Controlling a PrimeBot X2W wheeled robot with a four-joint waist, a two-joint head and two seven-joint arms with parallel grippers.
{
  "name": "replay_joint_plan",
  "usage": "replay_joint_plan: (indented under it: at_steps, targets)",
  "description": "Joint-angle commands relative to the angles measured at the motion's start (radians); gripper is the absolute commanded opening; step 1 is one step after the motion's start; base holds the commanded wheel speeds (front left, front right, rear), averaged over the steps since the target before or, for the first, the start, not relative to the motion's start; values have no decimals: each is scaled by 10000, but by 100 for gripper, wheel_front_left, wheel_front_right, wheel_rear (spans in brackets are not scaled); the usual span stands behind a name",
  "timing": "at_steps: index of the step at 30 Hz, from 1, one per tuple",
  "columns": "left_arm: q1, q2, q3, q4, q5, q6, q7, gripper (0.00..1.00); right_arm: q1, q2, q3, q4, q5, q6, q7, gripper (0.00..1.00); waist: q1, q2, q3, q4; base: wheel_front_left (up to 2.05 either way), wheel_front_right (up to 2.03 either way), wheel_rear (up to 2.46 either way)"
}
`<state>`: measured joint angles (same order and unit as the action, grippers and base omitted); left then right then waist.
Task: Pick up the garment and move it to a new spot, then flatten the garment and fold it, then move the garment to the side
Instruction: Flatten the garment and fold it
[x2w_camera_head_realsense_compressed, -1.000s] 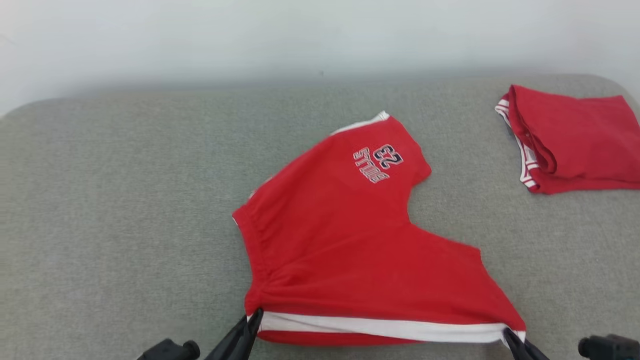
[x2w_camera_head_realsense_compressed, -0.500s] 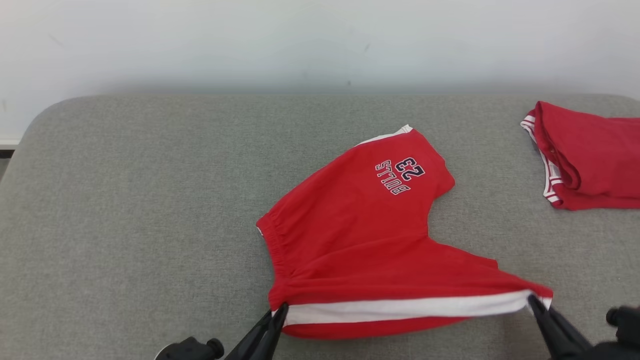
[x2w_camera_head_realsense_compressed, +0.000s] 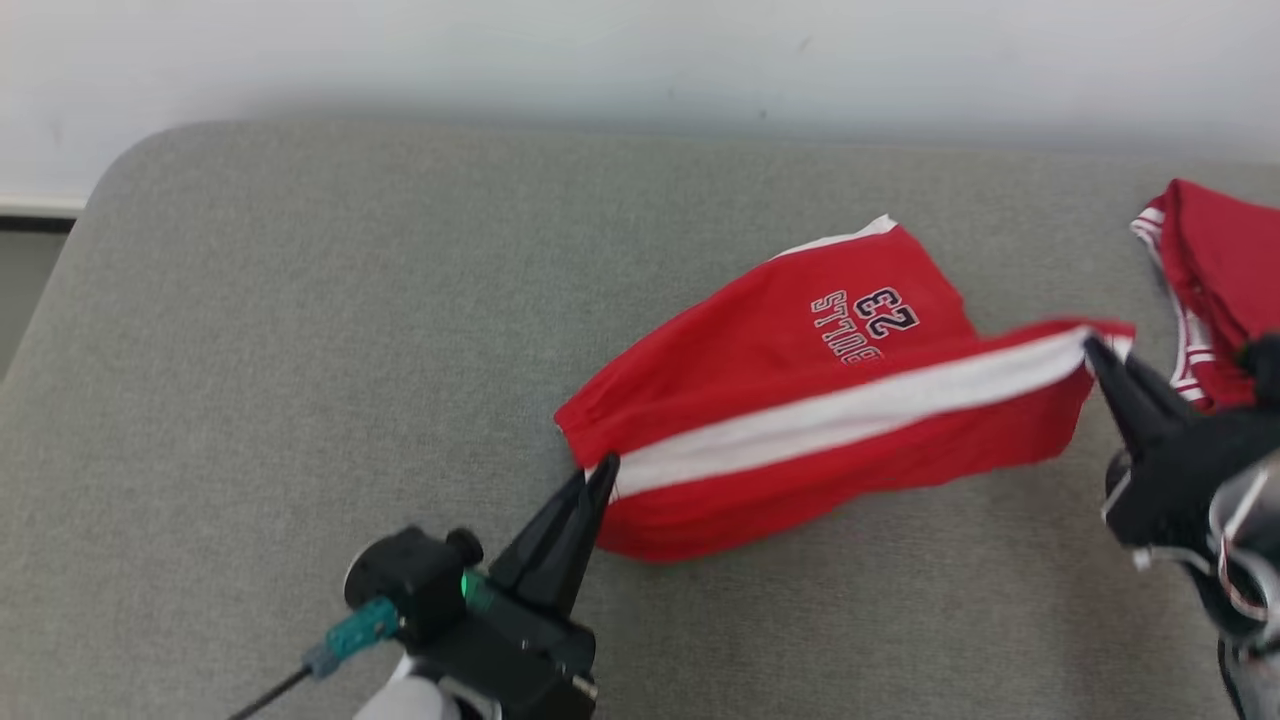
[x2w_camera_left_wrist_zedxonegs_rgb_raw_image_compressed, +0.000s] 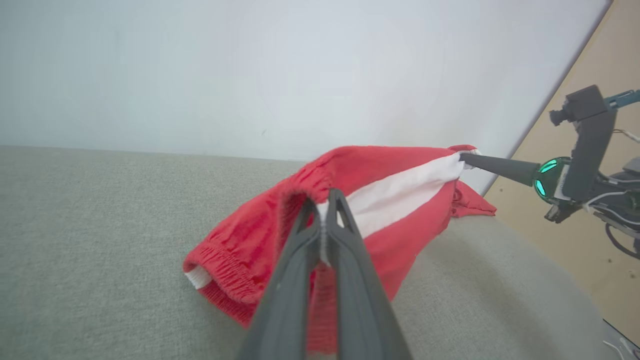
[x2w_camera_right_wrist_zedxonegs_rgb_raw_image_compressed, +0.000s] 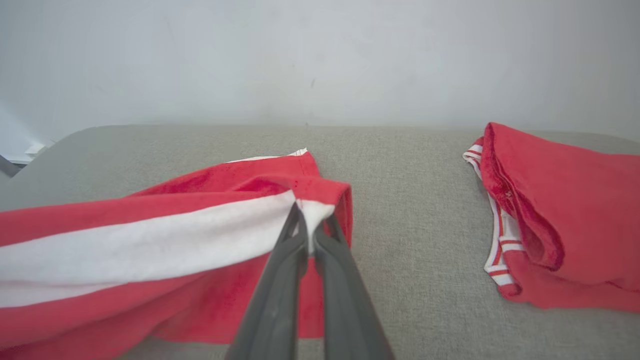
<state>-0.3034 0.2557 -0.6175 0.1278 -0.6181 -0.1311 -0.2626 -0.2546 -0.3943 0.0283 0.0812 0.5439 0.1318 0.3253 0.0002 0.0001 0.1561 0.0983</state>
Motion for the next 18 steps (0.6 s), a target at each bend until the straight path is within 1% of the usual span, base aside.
replay_joint_plan:
  at_steps: [1,7,13,14,18]
  targets:
    - [-516,-177,55,299,-135,13,-26,0,-915,-171,246,523,-129,-28,65,0,-2,-1,549,423,0,0,0]
    - [-1611,-500,-68,1198,-372,12,-26,0,-3034,-237,914,2257,-426,-28,187,0,-2,-1,1179,796,0,0,0]
    - [-2480,-766,-169,1987,-444,12,-26,0,-4929,-172,1470,4148,-744,-28,-133,0,-2,-1,1729,1059,0,0,0]
    - [-2480,-766,-169,1987,-444,12,-26,0,-4929,-172,1470,4148,-744,-28,-133,0,-2,-1,1729,1059,0,0,0]
    - [-2960,-935,-223,2426,-564,13,-27,0,-5969,-92,1678,5382,-975,-28,-377,0,-2,-1,2081,1238,0,0,0]
